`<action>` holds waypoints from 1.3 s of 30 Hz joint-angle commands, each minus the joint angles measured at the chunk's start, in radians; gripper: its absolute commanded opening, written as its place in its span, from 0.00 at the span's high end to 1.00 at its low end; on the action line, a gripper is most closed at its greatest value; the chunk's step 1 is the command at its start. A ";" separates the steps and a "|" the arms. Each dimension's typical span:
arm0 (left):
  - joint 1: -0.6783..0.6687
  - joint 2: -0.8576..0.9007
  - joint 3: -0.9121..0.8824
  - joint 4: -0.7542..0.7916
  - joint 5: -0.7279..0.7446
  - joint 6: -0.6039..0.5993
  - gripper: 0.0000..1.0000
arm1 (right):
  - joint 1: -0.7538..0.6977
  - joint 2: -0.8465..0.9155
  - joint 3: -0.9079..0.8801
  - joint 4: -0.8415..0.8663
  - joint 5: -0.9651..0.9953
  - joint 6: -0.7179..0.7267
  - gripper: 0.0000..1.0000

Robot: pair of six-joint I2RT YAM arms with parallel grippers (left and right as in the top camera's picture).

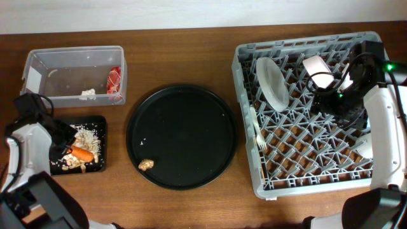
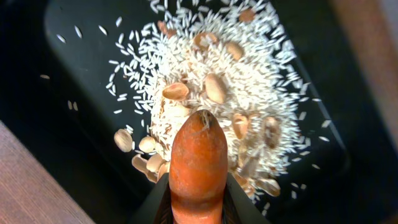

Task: Sort waste into correct bins and load items into the dishwasher rack
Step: 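Carry the carrot left and drop it onto the black tray, then reach the left gripper back to the plate toward the brown shell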

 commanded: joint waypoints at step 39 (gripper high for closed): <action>-0.632 -0.069 -0.187 -0.058 0.121 0.076 0.02 | -0.001 0.004 -0.005 0.000 -0.002 -0.007 0.11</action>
